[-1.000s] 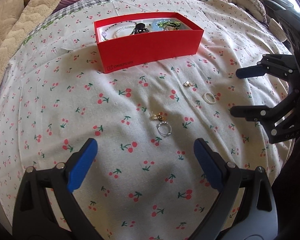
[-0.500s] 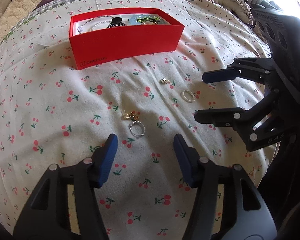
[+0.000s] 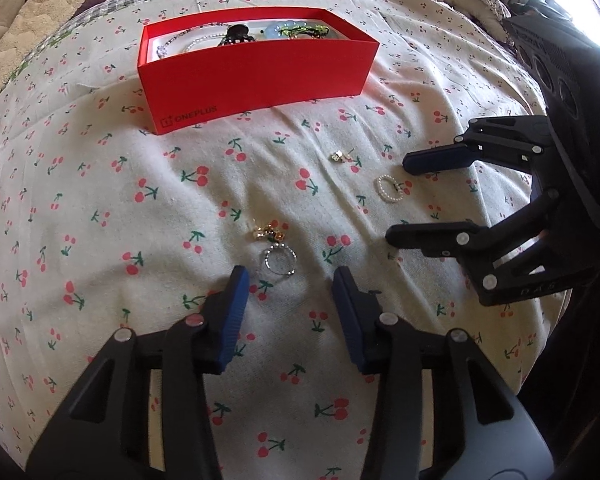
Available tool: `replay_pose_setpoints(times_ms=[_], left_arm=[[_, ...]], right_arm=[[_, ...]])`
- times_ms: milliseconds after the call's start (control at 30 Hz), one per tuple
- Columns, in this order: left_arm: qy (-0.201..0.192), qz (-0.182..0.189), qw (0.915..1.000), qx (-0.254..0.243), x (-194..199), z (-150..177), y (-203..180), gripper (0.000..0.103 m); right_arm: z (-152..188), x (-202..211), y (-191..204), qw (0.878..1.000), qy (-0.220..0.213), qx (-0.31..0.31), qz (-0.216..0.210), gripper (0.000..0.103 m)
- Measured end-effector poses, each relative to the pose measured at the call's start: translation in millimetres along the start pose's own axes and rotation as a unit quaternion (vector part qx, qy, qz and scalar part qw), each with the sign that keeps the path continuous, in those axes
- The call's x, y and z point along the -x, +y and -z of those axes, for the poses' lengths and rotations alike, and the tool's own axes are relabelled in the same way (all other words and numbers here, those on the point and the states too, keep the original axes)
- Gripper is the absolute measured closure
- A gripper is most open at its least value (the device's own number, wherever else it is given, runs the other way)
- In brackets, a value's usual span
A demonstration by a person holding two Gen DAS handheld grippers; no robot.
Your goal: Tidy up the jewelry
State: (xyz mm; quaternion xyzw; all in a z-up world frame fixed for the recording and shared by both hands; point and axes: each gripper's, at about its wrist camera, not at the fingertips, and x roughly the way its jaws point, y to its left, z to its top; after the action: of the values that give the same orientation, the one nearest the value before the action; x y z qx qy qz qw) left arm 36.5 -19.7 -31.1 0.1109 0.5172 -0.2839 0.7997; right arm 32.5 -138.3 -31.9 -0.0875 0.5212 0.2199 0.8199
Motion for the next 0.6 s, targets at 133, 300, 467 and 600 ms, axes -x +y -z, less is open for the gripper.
replay_pose_setpoints(times_ms=[133, 300, 467, 600], left_arm=[[0.0, -0.004, 1.0, 0.0, -1.5, -1.3, -0.9, 0.061], [0.0, -0.008, 1.0, 0.002, -1.9, -2.4, -1.2, 0.065], [-0.002, -0.025, 0.9997, -0.001, -3.5, -2.5, -3.1, 0.075], [-0.004, -0.034, 0.9994, -0.003, -3.4, -1.3, -3.9, 0.08]], right_arm=[[-1.8, -0.5, -4.3, 1.0, 0.001, -0.009, 0.007, 0.055], [-2.0, -1.3, -1.5, 1.0, 0.003, -0.002, 0.016, 0.063], [-5.1, -4.5, 3.2, 1.0, 0.003, 0.006, 0.018, 0.071], [-6.6, -5.8, 6.2, 1.0, 0.004, 0.011, 0.017, 0.081]])
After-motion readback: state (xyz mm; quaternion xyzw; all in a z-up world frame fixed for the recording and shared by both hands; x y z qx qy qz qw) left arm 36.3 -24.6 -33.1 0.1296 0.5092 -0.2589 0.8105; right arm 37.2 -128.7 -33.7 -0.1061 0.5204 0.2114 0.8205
